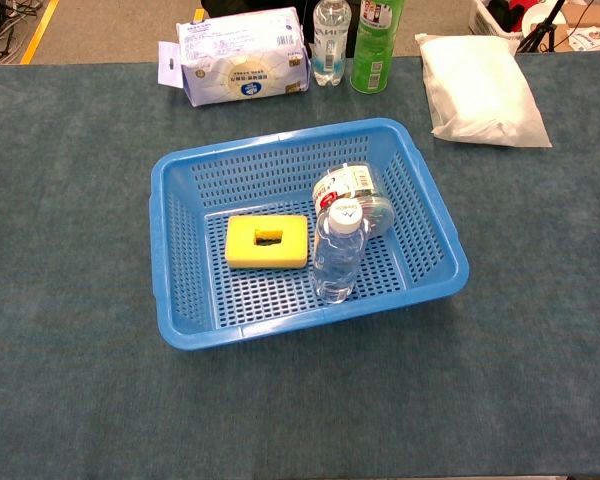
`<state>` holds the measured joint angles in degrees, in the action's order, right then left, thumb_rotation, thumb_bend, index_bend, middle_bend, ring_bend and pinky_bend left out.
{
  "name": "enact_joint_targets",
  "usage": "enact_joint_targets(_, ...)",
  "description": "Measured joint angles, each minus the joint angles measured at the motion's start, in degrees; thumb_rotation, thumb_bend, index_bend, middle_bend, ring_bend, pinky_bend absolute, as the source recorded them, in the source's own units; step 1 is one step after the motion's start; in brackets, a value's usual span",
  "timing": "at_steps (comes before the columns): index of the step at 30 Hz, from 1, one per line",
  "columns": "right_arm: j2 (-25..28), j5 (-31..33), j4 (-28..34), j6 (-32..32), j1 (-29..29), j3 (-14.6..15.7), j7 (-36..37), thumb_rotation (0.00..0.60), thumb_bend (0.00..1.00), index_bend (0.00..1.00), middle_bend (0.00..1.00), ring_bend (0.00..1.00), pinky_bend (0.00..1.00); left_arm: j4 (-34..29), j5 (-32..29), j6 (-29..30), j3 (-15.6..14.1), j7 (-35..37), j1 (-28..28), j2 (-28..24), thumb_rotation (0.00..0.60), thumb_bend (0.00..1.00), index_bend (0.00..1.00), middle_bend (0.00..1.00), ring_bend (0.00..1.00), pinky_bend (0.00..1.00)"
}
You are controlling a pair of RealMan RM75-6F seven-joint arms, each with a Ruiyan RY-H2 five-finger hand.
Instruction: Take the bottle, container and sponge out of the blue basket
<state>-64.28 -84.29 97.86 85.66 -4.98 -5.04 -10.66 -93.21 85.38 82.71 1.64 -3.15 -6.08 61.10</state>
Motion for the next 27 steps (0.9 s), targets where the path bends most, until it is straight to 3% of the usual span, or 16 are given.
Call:
enact_joint_targets(17, 1.1, -1.1, 0.2, -4.1, -2.8, -0.4, 5.1, 0.6, 0.19, 0.31, 0.3, 0.22, 0.2, -2.9, -0.8, 0.5, 0.8, -3.1, -0.3, -0.2, 0.6, 0.39, 0.36, 0.3, 0.17, 0.18)
enact_joint_targets(23, 2.6, -4.2, 0.3, -5.8, -4.2, 0.4, 9.3, 0.6, 0.19, 0.31, 0.3, 0.22, 0.2, -4.9, -0.8, 1.1, 0.5, -5.5, 0.1, 0.2, 0.6, 0.39, 0.36, 0.3, 0.17, 0.18)
enact_joint_targets(27, 4.2, -7.6, 1.5, -7.6, -5.9, 1.2, 12.4, 0.6, 0.13, 0.3, 0.3, 0.22, 0.22, -5.4, -0.5, 1.5, 0.1, -6.7, 0.4, 0.7, 0.6, 0.39, 0.36, 0.3, 0.17, 0.18)
